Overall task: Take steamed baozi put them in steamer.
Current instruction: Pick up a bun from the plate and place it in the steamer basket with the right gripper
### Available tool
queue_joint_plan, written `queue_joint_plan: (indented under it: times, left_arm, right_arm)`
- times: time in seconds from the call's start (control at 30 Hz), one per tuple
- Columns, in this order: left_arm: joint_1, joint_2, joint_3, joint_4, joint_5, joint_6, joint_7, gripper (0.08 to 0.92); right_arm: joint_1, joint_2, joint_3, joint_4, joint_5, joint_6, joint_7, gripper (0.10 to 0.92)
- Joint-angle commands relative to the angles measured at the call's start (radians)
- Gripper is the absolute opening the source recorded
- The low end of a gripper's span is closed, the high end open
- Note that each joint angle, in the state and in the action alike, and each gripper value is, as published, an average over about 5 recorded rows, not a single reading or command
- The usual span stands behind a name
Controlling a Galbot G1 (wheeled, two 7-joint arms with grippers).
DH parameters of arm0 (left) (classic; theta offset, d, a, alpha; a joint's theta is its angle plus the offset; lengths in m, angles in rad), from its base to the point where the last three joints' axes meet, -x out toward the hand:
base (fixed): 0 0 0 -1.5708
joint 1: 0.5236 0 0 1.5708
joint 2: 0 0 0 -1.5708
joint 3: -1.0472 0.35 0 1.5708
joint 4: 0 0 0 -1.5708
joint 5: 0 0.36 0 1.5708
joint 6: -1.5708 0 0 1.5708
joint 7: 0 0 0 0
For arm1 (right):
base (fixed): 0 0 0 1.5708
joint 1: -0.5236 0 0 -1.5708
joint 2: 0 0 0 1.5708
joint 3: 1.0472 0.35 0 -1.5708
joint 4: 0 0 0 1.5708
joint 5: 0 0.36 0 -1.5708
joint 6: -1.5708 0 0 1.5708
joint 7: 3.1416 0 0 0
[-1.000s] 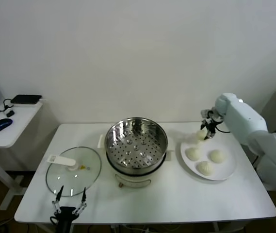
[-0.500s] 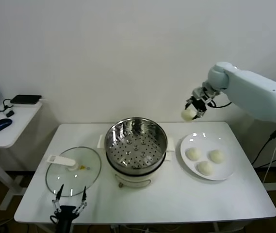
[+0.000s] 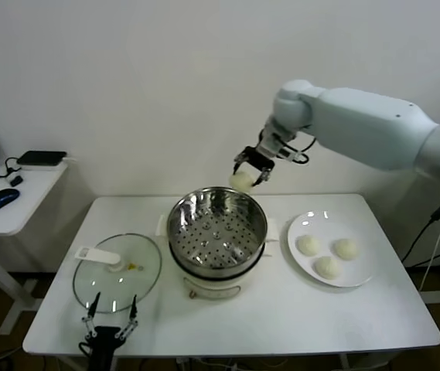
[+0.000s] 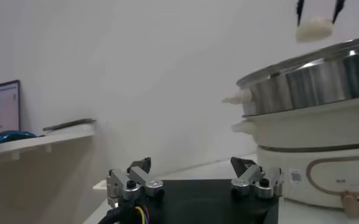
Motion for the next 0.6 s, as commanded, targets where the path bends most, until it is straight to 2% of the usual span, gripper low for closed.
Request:
queue_joint_plan:
  times: [0.03,0.33,0.6]
  left_arm:
    - [0.001,0.002,-0.004,-0.001,-0.003,0.002,0.0,0.823]
    - [-0.005,-0.001,-0.005,0.003,-0.004,0.002,0.001,0.823]
    - [-0.011,0.003,-0.009,0.014,-0.007,-0.001,-0.001,0.823]
  right_arm:
    - [-0.121,0.188,0.013,-0.167,-0.096,0.157,0.03,0.643]
    - [-0.234,0.262,0.073,-0.384,-0.254,0.26,0.006,0.645]
    - [-0.263,0.292,0.093,-0.464,-0.285,0.302,-0.02,0.645]
